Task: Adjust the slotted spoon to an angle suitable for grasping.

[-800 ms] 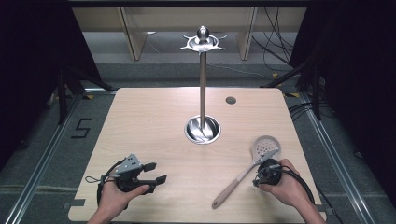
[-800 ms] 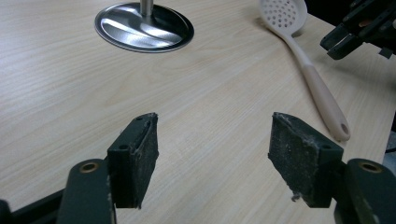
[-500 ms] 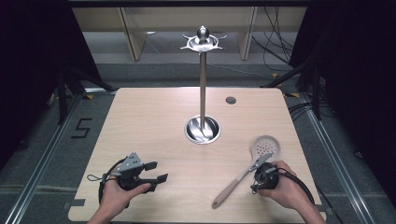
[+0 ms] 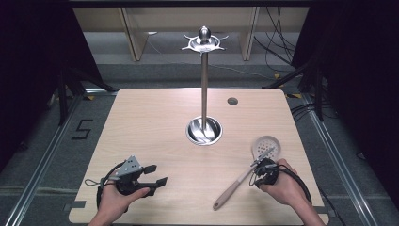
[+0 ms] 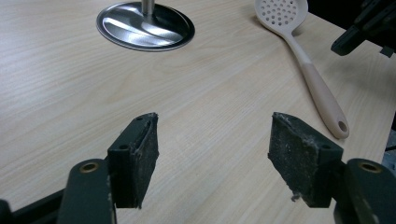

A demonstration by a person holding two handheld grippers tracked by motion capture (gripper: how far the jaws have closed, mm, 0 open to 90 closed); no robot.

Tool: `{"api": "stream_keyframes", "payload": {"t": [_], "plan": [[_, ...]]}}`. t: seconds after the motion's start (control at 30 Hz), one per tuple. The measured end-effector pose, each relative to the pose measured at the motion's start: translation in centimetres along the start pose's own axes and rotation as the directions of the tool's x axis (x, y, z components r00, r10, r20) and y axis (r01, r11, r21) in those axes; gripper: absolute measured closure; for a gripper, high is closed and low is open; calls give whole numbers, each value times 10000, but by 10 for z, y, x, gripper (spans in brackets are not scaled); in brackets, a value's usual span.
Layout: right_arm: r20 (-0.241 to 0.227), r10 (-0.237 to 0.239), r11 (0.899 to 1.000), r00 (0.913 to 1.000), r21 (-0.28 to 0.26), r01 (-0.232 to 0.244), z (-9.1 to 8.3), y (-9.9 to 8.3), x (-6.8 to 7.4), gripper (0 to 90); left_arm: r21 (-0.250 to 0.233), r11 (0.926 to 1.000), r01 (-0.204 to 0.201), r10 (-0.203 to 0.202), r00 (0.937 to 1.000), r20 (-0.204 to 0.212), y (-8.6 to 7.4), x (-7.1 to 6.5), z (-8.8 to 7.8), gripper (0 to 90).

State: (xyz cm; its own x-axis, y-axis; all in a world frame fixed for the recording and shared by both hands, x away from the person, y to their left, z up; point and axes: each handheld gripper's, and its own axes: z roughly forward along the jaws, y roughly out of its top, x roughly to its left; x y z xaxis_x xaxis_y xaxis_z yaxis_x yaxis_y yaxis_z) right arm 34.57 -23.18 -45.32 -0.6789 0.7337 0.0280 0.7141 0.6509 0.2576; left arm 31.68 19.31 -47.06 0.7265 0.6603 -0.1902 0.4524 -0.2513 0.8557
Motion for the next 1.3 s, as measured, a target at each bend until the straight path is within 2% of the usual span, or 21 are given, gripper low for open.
{"api": "stream_keyframes", "payload": {"t": [0.03,0.07,0.1,0.2,0.27,0.3,0.5,0.6,0.8,0.83,0.9,0.93,1.0,1.03,1.07,1.1,1.13,1.2,1.23,1.27,1.3], "plan": [[4,-97,10000,10000,-12,97,3,2,1,900,13,10000,10,-10,10000,3,0,0,0,322],[-38,-156,9999,9999,21,156,5,4,2,900,-33,9998,210,-210,9997,85,-1,-1,2,322],[-150,-85,9999,9999,137,87,7,6,4,900,44,10000,-61,60,9999,93,0,0,2,322],[-366,-366,9988,9987,324,378,12,11,7,900,51,10000,-37,36,9999,119,0,0,3,322],[-479,-568,9970,9972,491,592,17,16,12,900,68,9999,151,-152,9998,99,-1,0,3,322],[-479,-568,9970,9972,491,592,17,16,12,900,53,10000,-26,25,9999,118,0,1,3,322],[-635,-876,9937,9941,639,916,26,26,17,900,3,10000,45,-45,10000,28,0,0,1,322],[-774,-977,9927,9922,638,1027,30,31,21,900,67,10000,-62,61,10000,66,-1,1,0,322],[-605,-1252,9905,9903,491,1282,33,42,24,900,72,9999,-99,99,9999,32,0,1,0,322],[-603,-1367,9892,9888,449,1395,34,44,25,900,51,10000,-31,31,10000,60,-1,1,0,321],[-681,-1886,9809,9797,352,1913,35,48,27,899,43,10000,-25,25,10000,65,-1,1,0,322],[-741,-2796,9587,9572,316,2825,37,53,29,855,40,10000,-12,11,10000,71,-1,2,0,321],[-1168,-3806,9211,9173,399,3873,34,57,33,818,-9,10000,22,-22,10000,86,-1,2,-1,321],[-1168,-3806,9211,9173,399,3873,34,57,33,818,-9,10000,22,-22,10000,86,-1,2,-1,321],[-951,-4955,8652,8634,332,5003,28,62,38,781,-36,9999,103,-102,9999,23,-1,1,-1,321],[-1058,-5297,8443,8416,288,5350,24,65,41,771,-56,9999,117,-117,9999,49,-2,1,-2,321],[-803,-5540,8286,8286,436,5582,21,69,43,757,-88,9999,145,-144,9999,52,-2,1,-2,321],[-759,-5599,8242,8251,508,5640,19,71,47,743,-48,9999,114,-113,9999,22,-2,1,-3,321],[-755,-5928,8008,8018,507,5968,18,76,49,723,-24,9999,100,-100,9999,-49,-2,1,-4,321],[-605,-6088,7894,7910,536,6116,18,78,53,702,-150,9998,134,-134,9999,-25,-3,1,-3,321],[-570,-6341,7693,7711,544,6366,19,81,56,680,-95,9999,85,-85,10000,-19,-3,2,-5,321]]}}
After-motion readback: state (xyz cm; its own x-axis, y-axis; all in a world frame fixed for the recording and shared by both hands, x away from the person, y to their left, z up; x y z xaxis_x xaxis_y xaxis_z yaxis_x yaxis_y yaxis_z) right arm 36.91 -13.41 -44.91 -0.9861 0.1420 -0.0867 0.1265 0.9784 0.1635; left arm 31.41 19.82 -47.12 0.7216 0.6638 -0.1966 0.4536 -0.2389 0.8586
